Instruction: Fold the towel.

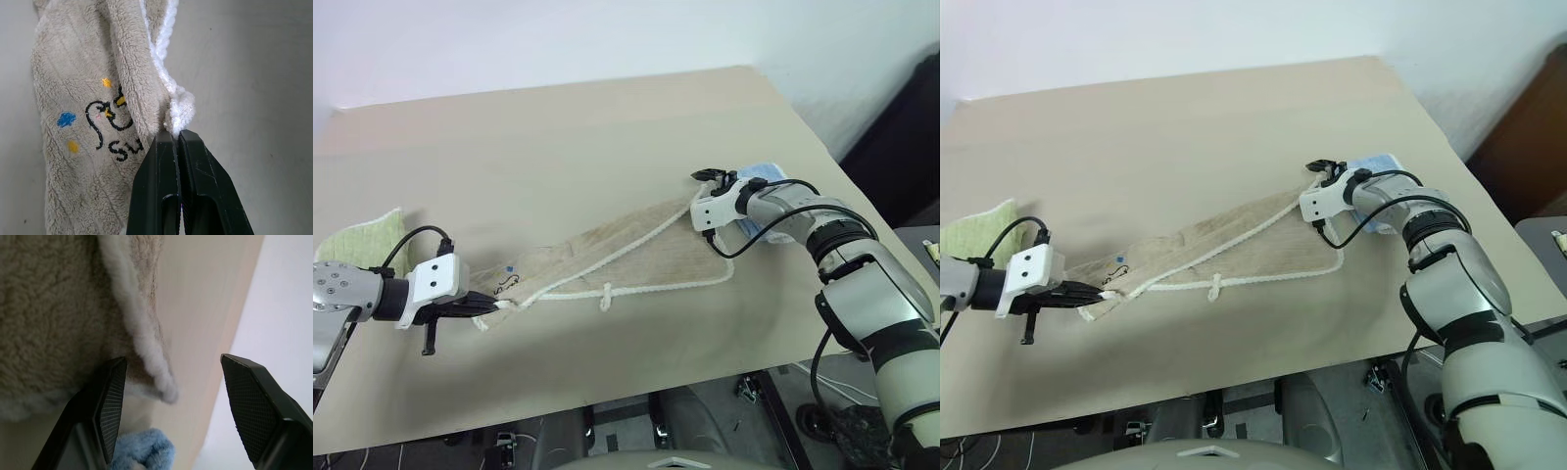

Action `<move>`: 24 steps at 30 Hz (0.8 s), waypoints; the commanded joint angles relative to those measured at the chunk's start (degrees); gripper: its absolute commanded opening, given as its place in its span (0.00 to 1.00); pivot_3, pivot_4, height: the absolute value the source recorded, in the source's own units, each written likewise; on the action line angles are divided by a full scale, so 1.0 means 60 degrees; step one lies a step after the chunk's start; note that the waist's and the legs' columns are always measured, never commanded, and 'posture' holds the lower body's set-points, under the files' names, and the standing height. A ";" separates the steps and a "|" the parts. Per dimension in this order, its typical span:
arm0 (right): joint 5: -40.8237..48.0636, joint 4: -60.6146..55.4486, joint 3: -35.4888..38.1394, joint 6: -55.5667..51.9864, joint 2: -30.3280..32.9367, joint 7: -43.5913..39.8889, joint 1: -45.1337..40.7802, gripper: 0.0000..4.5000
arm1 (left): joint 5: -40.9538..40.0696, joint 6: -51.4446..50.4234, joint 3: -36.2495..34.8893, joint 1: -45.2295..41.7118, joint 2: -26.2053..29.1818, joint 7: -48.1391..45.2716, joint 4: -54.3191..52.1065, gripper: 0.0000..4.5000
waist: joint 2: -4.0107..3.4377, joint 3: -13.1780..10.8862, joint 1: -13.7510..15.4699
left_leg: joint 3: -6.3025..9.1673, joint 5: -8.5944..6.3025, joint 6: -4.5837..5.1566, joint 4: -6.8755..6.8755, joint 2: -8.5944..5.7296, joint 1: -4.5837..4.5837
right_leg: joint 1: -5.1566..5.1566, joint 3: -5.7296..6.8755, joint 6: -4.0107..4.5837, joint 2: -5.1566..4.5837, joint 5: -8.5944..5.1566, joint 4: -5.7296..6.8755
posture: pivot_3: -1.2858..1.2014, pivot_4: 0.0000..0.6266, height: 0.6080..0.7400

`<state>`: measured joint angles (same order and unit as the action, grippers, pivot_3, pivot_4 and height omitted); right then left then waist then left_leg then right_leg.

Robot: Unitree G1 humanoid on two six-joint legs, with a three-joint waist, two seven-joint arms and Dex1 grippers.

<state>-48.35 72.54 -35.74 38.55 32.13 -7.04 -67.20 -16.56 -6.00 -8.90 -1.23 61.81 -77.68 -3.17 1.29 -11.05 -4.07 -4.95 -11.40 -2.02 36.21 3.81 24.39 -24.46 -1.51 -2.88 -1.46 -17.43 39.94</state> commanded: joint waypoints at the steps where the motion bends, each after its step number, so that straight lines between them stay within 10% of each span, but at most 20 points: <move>1: 0.0017 0.0037 -0.0012 0.0089 0.0014 0.0097 -0.0390 0.44 | -0.0170 -0.0108 -0.0455 0.0188 0.0153 0.0106 -0.0383 0.00 | 0.0000 0.0000 0.0002 | 0.0000 0.0000 0.0000 -0.0001 0.0000 0.0000 | 0.0000 -0.0001 0.0000 -0.0001 0.0000 0.0000 | 0.52 0.24 1.00; 7: 0.0005 -0.0105 -0.0009 0.0389 0.0327 0.0129 -0.0248 0.00 | -0.0164 -0.0237 -0.0572 0.0399 0.0131 0.0238 -0.0589 0.00 | 0.0000 0.0000 0.0004 | 0.0001 0.0000 0.0000 -0.0001 -0.0001 0.0000 | 0.0000 0.0000 0.0000 0.0000 0.0000 0.0000 | 0.52 0.24 1.00; 16: 0.0909 -0.0464 0.0791 0.0594 0.0912 -0.0320 -0.0228 0.00 | -0.0087 -0.0042 -0.0424 -0.0719 -0.0434 0.1094 -0.0036 0.00 | 0.0000 0.0000 0.0021 | 0.0002 0.0001 0.0001 0.0002 -0.0002 -0.0001 | 0.0002 0.0001 0.0000 0.0002 0.0000 0.0003 | 0.52 0.24 1.00; 24: 0.2601 -0.0387 0.2357 -0.0632 0.1088 -0.1661 -0.1356 0.00 | 0.0985 -0.0051 -0.0252 -0.7509 -0.2585 0.5248 0.5404 0.00 | 0.0007 -0.0005 0.0110 | -0.0016 0.0048 0.0044 0.0038 -0.0019 0.0005 | 0.0016 0.0010 -0.0046 0.0008 0.0062 0.0018 | 0.52 0.24 1.00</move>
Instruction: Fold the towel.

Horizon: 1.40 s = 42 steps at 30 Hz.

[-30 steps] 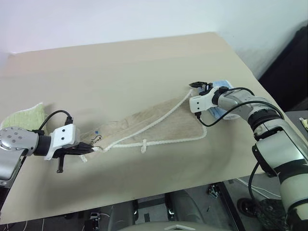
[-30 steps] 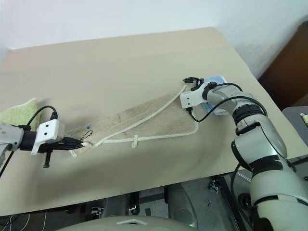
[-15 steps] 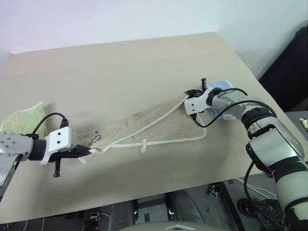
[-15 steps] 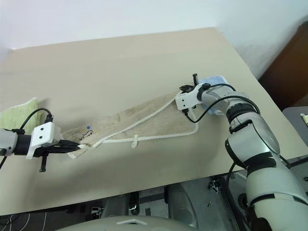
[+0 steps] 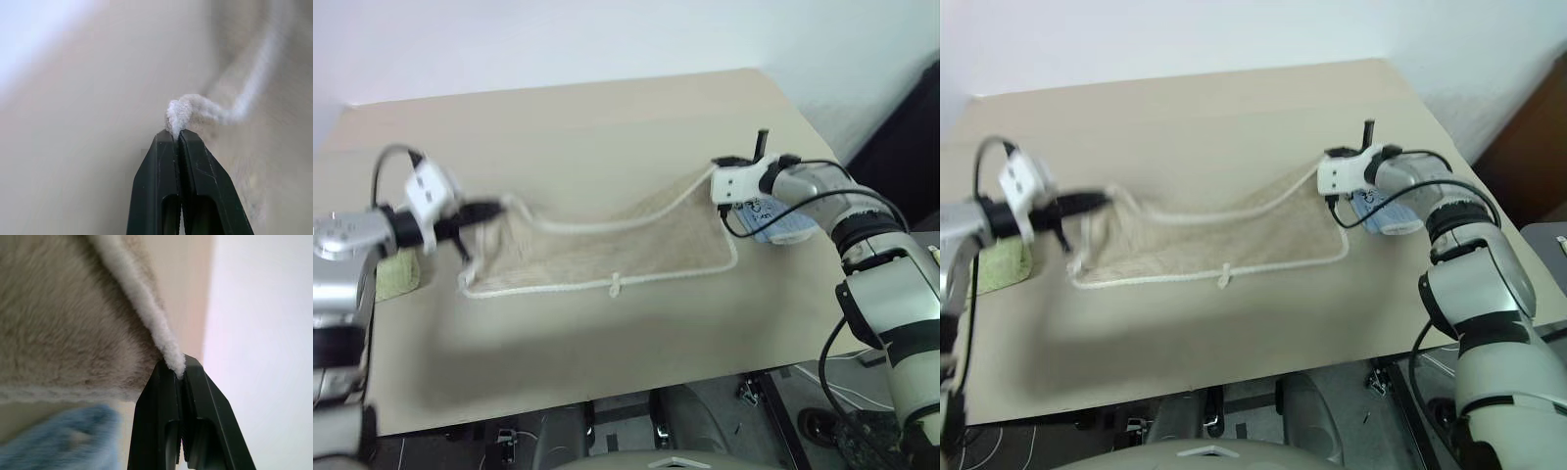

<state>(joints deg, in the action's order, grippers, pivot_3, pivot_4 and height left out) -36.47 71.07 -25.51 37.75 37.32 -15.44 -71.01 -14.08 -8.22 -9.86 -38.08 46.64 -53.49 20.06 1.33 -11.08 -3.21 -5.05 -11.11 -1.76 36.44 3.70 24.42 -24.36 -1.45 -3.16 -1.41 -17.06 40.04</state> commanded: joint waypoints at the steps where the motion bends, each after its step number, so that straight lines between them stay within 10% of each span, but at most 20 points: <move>1: 0.0728 -0.0096 0.0771 -0.0689 0.0240 -0.0344 -0.0932 0.00 | 0.0763 0.0619 0.0013 -0.2028 -0.0156 0.1423 0.2204 0.00 | 0.0002 0.0000 -0.0093 | -0.0007 0.0001 0.0002 0.0005 -0.0002 0.0002 | 0.0000 -0.0004 -0.0010 -0.0002 0.0007 -0.0005 | 0.52 0.24 1.00; 10: 0.2403 -0.0701 0.2034 -0.0887 0.0664 -0.2597 -0.1487 0.00 | 0.1471 0.2383 0.0382 -0.4324 0.0023 0.1200 0.5206 0.00 | 0.0002 0.0000 -0.0141 | -0.0052 -0.0003 0.0007 -0.0060 -0.0007 0.0003 | -0.0031 -0.0025 -0.0019 -0.0006 0.0012 -0.0024 | 0.52 0.24 1.00; 17: 0.5850 -0.6729 0.2924 -0.2752 0.1286 -0.6927 0.3054 0.00 | -0.0582 0.0698 -0.0742 -0.0353 0.1007 -0.1551 0.1578 0.00 | 0.0003 0.0001 -0.0115 | -0.0054 -0.0005 0.0004 -0.0070 0.0025 0.0011 | -0.0015 -0.0024 -0.0020 -0.0012 0.0013 -0.0066 | 0.52 0.24 1.00; 25: 0.7231 -1.2142 0.2901 -0.5744 0.2096 -0.8462 0.7462 0.00 | -0.1426 -0.0727 -0.1488 0.3383 0.1550 -0.2176 -0.1363 0.00 | 0.0004 0.0001 0.0115 | -0.0004 0.0003 0.0019 -0.0027 0.0027 -0.0007 | 0.0018 -0.0008 0.0015 -0.0034 0.0027 -0.0065 | 0.52 0.24 1.00; 42: 0.6411 -1.0166 0.2568 -0.5961 0.1826 -0.8272 0.6007 0.00 | -0.0115 -0.0150 -0.1072 0.2952 0.1804 -0.0872 0.0410 0.00 | 0.0006 0.0003 0.0110 | -0.0038 0.0016 0.0038 -0.0067 0.0038 0.0035 | -0.0019 0.0005 0.0132 -0.0091 0.0164 -0.0237 | 0.52 0.24 1.00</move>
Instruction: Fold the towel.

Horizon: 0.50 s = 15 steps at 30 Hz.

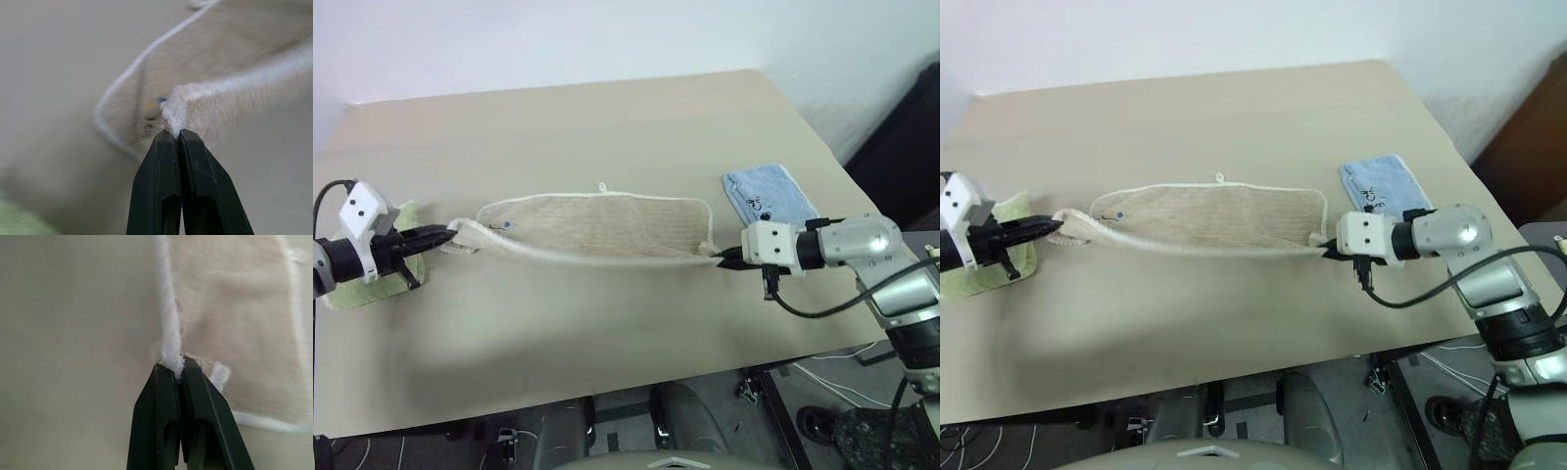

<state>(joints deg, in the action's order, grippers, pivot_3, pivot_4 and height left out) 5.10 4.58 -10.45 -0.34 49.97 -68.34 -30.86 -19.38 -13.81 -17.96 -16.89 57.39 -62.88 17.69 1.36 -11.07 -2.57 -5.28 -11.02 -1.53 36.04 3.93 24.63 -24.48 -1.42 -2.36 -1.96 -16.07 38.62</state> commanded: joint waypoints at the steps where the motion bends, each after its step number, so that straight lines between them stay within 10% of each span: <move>1: -0.0621 0.1212 0.0036 0.0473 -0.0401 0.0638 -0.0894 0.00 | 0.0939 0.0981 0.0401 -0.0788 -0.0039 0.0845 0.1096 0.00 | 0.0000 0.0000 0.0003 | -0.0006 0.0013 0.0021 0.0002 0.0001 0.0000 | 0.0001 0.0000 -0.0001 0.0005 0.0000 -0.0002 | 0.52 0.24 1.00; 15: -0.3022 0.6744 -0.1024 0.2886 -0.1613 0.2402 -0.4100 0.00 | 0.3047 0.3262 0.2408 -0.4099 -0.1477 0.2525 0.4892 0.00 | 0.0003 0.0002 0.0038 | -0.0102 0.0025 0.0045 0.0031 -0.0007 0.0142 | -0.0117 -0.0014 -0.0142 0.0075 0.0068 -0.0021 | 0.52 0.24 1.00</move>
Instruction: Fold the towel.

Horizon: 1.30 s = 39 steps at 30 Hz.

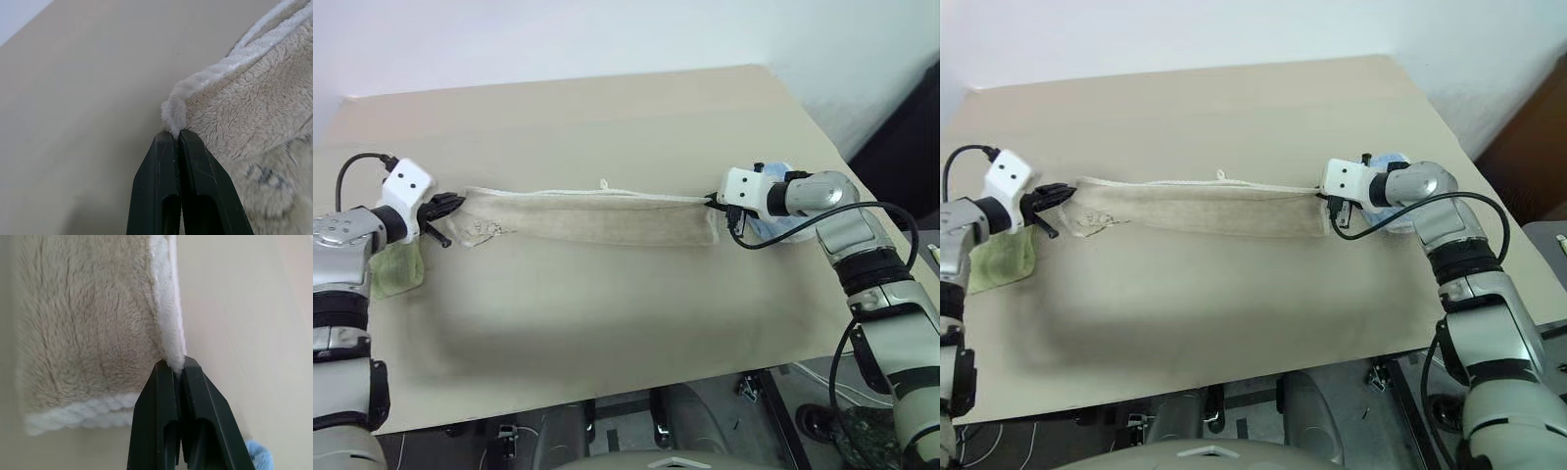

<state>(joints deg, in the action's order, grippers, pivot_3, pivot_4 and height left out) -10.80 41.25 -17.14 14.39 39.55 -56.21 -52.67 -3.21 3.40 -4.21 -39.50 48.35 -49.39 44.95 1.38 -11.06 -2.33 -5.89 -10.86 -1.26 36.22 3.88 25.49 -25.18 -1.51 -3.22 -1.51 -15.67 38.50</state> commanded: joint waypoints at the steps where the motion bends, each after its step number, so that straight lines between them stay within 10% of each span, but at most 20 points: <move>1: -0.0477 0.0875 0.0073 0.0538 0.0101 0.0514 -0.0573 0.00 | 0.0372 0.0468 0.0166 -0.0397 -0.0032 0.0245 0.0440 0.00 | 0.0000 0.0000 -0.0005 | -0.0001 0.0000 0.0000 0.0000 -0.0001 0.0000 | 0.0000 -0.0001 -0.0002 0.0000 0.0000 0.0000 | 0.52 0.24 1.00; 9: -0.1024 0.2048 0.0006 0.1119 -0.0087 0.1290 -0.0995 0.10 | 0.0696 0.0859 0.0454 -0.0752 -0.0266 0.0556 0.1217 0.00 | 0.0000 0.0000 -0.0032 | -0.0001 0.0003 0.0001 0.0005 0.0001 -0.0007 | 0.0001 -0.0005 -0.0015 0.0005 0.0008 0.0013 | 0.52 0.24 1.00; 22: -0.0584 0.1144 0.0598 0.1295 0.0362 0.0952 -0.0571 1.00 | 0.0109 0.0776 -0.0045 -0.0991 -0.0382 0.0666 0.1215 0.90 | 0.0000 0.0000 -0.0012 | -0.0003 0.0006 0.0006 0.0015 0.0000 -0.0007 | 0.0007 -0.0007 -0.0029 0.0001 0.0016 0.0016 | 0.52 0.24 1.00; 30: 0.1795 -0.2911 0.2405 -0.2020 0.0853 -0.0003 0.1776 1.00 | -0.0494 0.0137 -0.0899 -0.0672 -0.0120 0.0917 0.0042 0.90 | 0.0002 0.0001 0.0001 | 0.0010 0.0006 0.0006 0.0016 0.0001 -0.0018 | 0.0028 -0.0002 -0.0031 0.0001 0.0017 0.0016 | 0.52 0.24 1.00; 39: 0.5465 -0.7753 0.3971 -0.9597 -0.0140 0.0951 0.4355 1.00 | -0.1320 -0.0621 -0.0969 0.0105 -0.0597 0.0173 -0.2541 0.90 | 0.0011 0.0007 0.0011 | 0.0031 0.0003 0.0008 0.0102 0.0010 -0.0025 | 0.0053 0.0003 -0.0039 0.0000 0.0022 0.0076 | 0.52 0.24 1.00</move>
<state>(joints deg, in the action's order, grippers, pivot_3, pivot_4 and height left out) 17.22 -0.73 3.76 -35.15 39.60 -52.94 -26.76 -9.43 0.37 -9.81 -38.95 44.66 -47.23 33.98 1.44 -11.02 -2.27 -5.70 -10.85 -1.20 36.91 3.95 25.34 -24.85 -1.49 -3.44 -1.52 -15.53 39.03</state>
